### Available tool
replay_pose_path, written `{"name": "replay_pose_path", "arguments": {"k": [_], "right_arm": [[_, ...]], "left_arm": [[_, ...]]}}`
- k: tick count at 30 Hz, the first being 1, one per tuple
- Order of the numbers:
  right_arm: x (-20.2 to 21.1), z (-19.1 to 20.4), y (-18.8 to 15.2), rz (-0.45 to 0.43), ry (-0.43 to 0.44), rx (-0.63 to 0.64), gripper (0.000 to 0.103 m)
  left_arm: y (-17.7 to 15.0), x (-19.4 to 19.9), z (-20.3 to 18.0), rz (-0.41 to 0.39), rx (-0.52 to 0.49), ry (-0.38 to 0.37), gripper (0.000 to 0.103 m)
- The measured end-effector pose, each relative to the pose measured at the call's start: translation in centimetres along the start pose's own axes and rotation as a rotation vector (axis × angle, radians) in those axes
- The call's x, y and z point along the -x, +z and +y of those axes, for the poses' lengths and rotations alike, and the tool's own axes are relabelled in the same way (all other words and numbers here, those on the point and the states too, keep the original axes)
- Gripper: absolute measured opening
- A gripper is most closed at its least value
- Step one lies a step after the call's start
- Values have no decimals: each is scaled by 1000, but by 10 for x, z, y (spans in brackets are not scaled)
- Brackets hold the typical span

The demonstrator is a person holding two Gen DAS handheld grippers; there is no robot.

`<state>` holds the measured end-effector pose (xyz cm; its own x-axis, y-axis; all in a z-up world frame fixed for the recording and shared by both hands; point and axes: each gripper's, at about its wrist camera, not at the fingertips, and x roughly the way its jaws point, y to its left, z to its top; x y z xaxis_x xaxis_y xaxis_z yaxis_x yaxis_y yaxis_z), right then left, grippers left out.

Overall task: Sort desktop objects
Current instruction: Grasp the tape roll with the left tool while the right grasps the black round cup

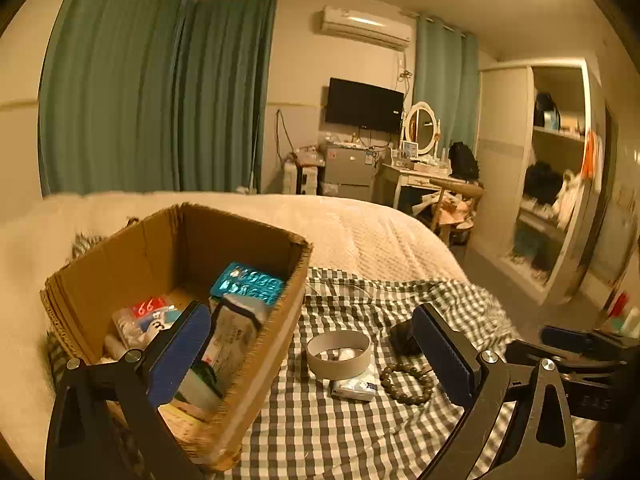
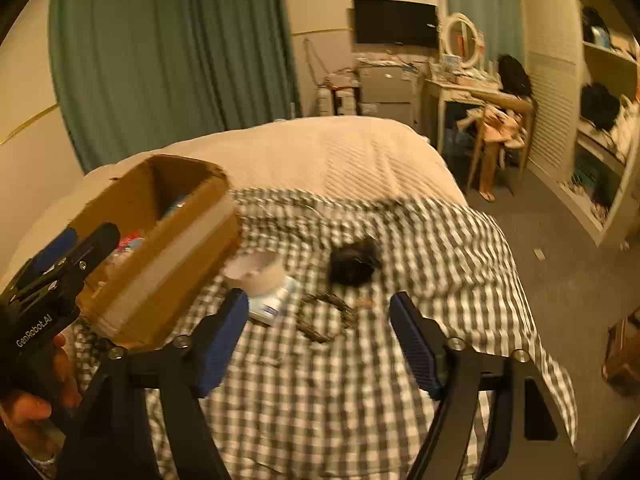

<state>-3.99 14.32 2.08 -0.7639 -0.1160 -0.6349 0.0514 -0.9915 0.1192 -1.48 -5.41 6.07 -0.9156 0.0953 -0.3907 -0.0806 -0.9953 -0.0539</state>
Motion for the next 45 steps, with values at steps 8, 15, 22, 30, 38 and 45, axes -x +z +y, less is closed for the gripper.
{"name": "replay_pose_path", "arguments": {"k": [8,15,22,30,38,45], "right_arm": [[-39,-44,-42,44,4,-61,80],[-53,-66,-58,62,-48,-34,80],[-54,-84,-64,66,-30,-77,80],[-53,-87,-62,60,-54,-58,81],[-68,-62,-36,49,-7,-8,87],[-95,-33,-8,12,0,92,89]], "left_arm": [[-44,-72,-42,223,-60,34,103],[-68,-102,-51,288,-33,60,103],[-78,-117,-37,322,93,23,103],[-81,-128,-20,337,170,20,103],[-75,-137,-17,299,226,-25,103],[-76,-155,-18,277,254,-61,103]]}}
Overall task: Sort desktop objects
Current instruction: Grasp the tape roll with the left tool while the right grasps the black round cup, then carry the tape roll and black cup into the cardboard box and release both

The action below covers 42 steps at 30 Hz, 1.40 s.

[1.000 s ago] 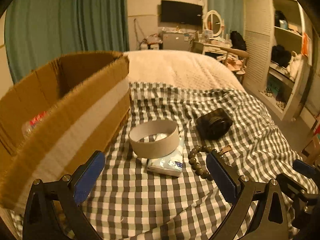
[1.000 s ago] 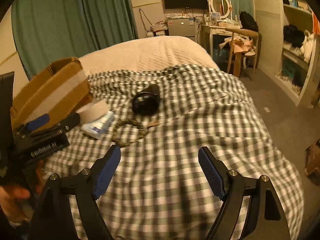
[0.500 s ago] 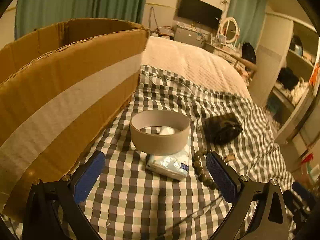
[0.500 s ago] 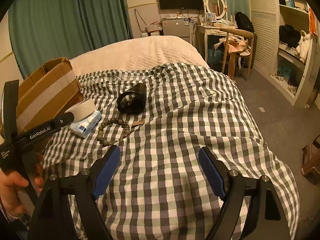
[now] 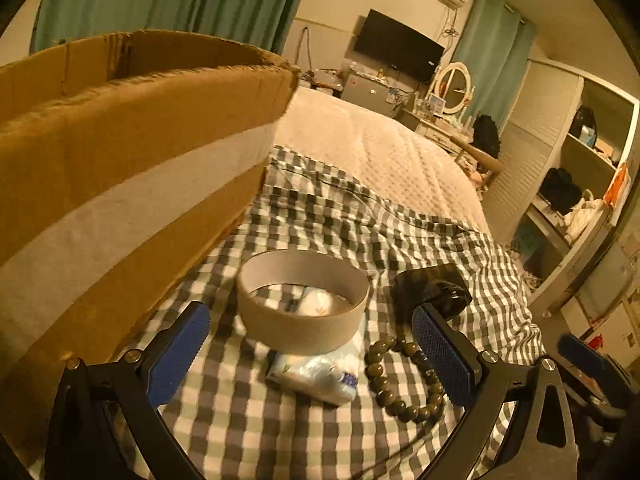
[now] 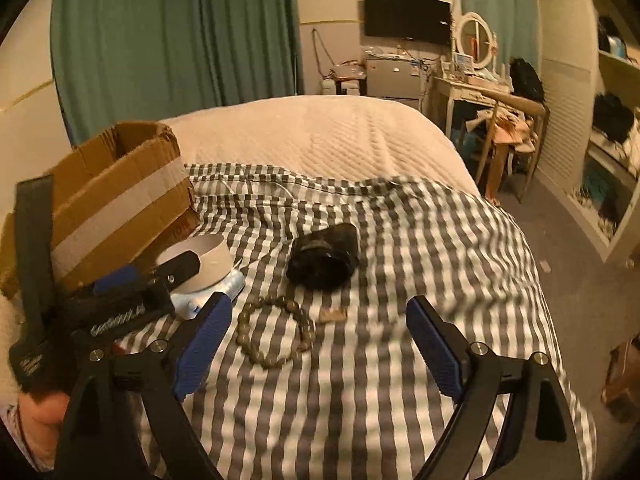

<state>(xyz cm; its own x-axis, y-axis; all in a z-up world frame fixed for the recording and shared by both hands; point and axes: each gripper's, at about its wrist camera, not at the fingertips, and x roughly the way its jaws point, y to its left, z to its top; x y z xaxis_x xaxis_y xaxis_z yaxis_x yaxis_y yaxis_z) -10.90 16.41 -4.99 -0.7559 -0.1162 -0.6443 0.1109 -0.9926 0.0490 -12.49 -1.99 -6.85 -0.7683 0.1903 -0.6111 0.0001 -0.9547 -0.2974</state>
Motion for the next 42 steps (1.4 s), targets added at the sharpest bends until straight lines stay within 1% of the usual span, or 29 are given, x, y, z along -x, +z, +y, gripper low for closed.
{"name": "replay_pose_path", "arguments": {"k": [2,5,8,10,13,14,15,18,19,20,21,24,26,28,32,34,37,38,40,42], "right_arm": [[-13,2,4,7,-3,4,89],[-32,-6,9,15,-8,-34,89],[-50,-14,13,34,-7,-68,89],[-64,-17,18,47,-3,-81,89],[-87,-21,24,71,21,-125,89],[-96,-22,26,80,34,-148,89],[-102,-22,26,87,40,-162,89],[-124,-25,23,142,70,-217,89],[-129,-26,21,163,74,-230,83],[-131,-28,20,180,70,-236,64],[-129,-29,19,188,81,-238,63],[-110,-32,14,184,83,-223,63],[-87,-35,12,166,69,-201,63],[-66,-40,11,152,67,-205,63],[-20,-46,15,127,67,-220,63],[8,-43,22,102,73,-215,63],[55,-25,43,40,114,-177,63],[67,-17,51,16,123,-162,63],[87,2,67,-24,162,-140,63],[99,24,84,-53,224,-138,63]], "left_arm": [[0,-6,-2,-1,-15,3,103],[-1,-19,-8,-4,-72,23,103],[-2,-36,-12,37,-99,47,103],[-2,-43,-10,55,-89,59,103],[0,-45,-6,58,-68,41,97],[1,-45,-5,63,-61,52,89],[1,-47,-3,75,-57,71,87],[1,-48,0,81,-38,56,87],[1,-47,1,79,-35,53,87],[1,-47,0,79,-35,51,87],[1,-47,0,77,-36,47,87],[3,-38,-1,51,-33,35,87],[5,-29,-5,26,-38,31,87],[7,-18,-11,14,-45,17,87],[12,16,-28,2,-84,-16,87],[20,39,-29,-34,-75,-49,87],[39,81,-24,-121,-24,-123,87],[45,92,-23,-139,-19,-130,87],[61,119,-17,-183,-14,-124,87],[75,146,-4,-229,-10,-90,87]]}}
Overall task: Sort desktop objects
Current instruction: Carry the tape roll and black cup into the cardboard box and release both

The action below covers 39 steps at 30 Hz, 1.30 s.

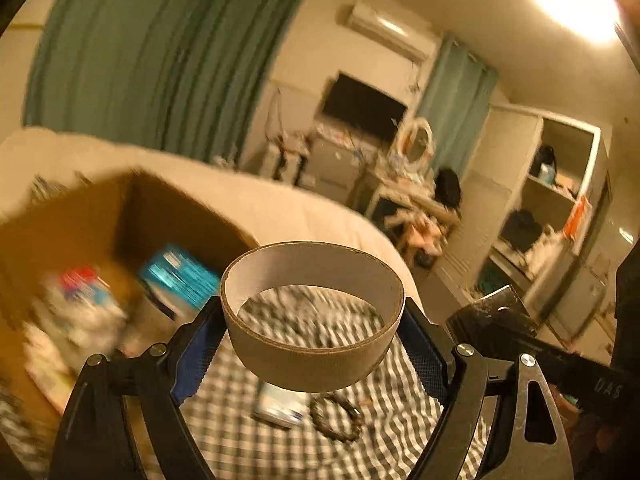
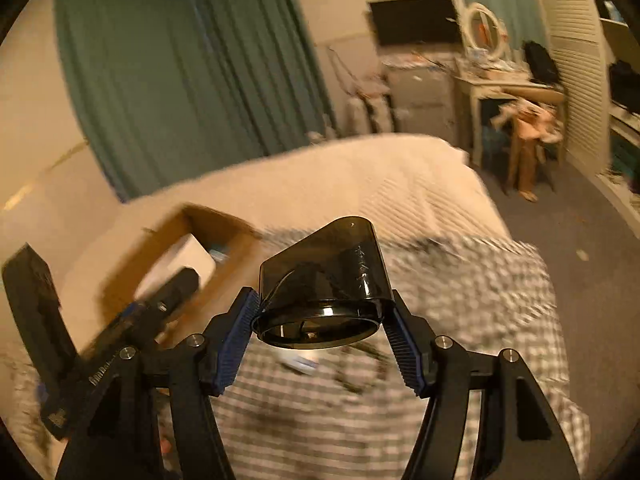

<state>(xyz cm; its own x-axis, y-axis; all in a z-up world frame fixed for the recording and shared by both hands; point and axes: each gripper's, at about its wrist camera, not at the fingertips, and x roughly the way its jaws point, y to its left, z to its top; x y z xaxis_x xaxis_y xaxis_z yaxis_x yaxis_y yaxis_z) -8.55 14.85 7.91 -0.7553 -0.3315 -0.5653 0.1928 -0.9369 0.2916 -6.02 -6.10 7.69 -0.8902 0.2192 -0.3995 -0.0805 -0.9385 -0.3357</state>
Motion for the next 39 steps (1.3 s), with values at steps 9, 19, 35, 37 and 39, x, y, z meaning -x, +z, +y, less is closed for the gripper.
{"name": "replay_pose_path", "arguments": {"k": [9,19,35,37,39], "right_arm": [[-63,117,22,59,184,85,63],[-134,150,28,88,186,38,90],[-19,33,-6,-29,-103,-38,93],[-15,20,-21,-23,-139,-23,93],[-16,11,-34,-14,-165,22,93]], "left_arm": [[36,18,103,-2,27,342,87],[21,-14,133,104,0,442,103],[5,6,44,149,-90,37,103],[-5,-2,28,187,-103,0,103],[-18,-15,15,234,-114,-18,103]]}}
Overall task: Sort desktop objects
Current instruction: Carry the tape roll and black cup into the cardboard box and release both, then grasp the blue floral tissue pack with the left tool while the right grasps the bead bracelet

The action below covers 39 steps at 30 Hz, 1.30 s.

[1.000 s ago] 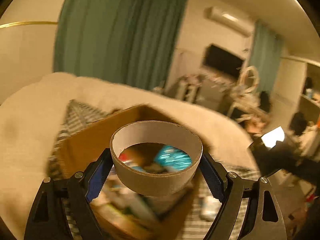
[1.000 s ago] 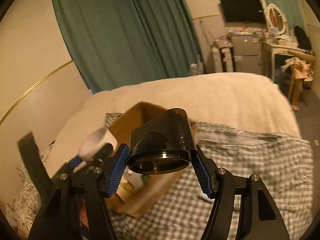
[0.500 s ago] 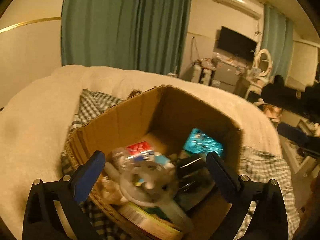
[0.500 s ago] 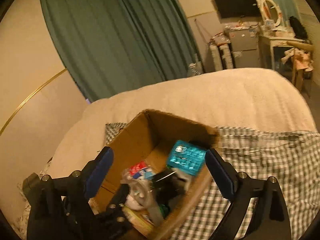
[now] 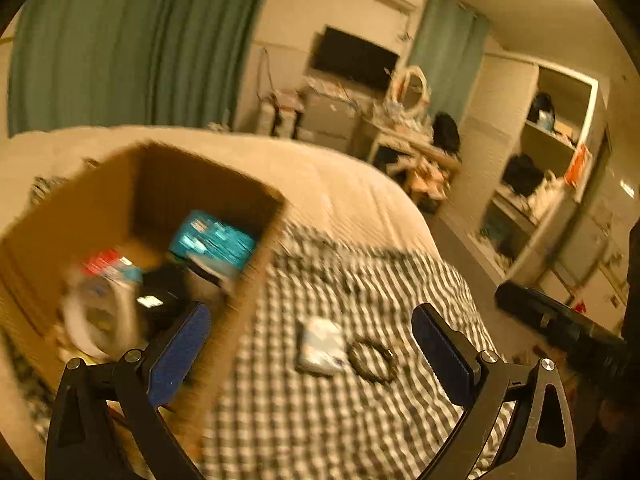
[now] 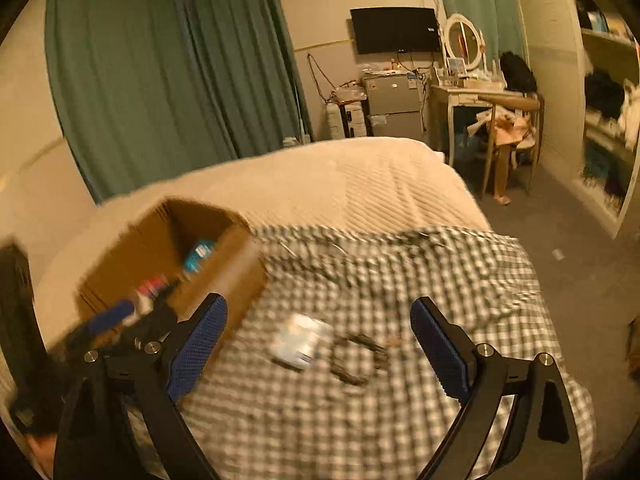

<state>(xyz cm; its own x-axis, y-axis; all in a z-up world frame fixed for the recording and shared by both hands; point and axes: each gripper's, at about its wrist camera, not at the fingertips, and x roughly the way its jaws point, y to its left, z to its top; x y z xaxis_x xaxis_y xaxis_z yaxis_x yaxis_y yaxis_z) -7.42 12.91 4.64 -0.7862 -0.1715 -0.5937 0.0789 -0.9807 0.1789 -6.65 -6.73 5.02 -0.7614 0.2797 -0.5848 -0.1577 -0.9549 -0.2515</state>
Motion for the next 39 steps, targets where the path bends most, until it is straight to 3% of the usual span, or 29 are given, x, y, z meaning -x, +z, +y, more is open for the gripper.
{"name": "replay_pose_path", "arguments": {"k": [4,6,8,11,14,19,26,33,34,35,37,39], "right_arm": [[-21,-9,-34,85,19,54,93],[-35,-13,-44,118,29,53,93],[-51,-22,-57,158,48,41,91],[-72,-39,-70,194,77,-9,90],[-83,-52,-80,208,77,-18,90],[-78,-77,-97,185,102,-34,90],[-79,-92,-102,166,107,-46,90],[-78,-97,-105,170,113,-74,90],[-76,-94,-103,165,117,-60,90],[-75,-92,-101,160,120,-47,86],[-73,-86,-94,149,137,-15,86],[-75,-81,-86,141,149,-3,85]], "left_arm": [[-18,-36,-13,63,-10,-38,103],[-24,-47,-25,9,-115,49,103],[-28,-59,-40,18,-217,86,103],[-38,-72,-55,3,-287,192,103],[-40,-77,-63,-15,-336,215,103],[-46,-91,-69,31,-333,123,103],[-65,-150,-34,181,-212,198,103],[-74,-178,-45,240,-266,147,103],[-76,-186,-41,275,-245,139,97],[-76,-187,-36,287,-218,134,76],[-71,-184,-29,297,-169,165,52],[-60,-178,-15,336,-34,141,52]]}}
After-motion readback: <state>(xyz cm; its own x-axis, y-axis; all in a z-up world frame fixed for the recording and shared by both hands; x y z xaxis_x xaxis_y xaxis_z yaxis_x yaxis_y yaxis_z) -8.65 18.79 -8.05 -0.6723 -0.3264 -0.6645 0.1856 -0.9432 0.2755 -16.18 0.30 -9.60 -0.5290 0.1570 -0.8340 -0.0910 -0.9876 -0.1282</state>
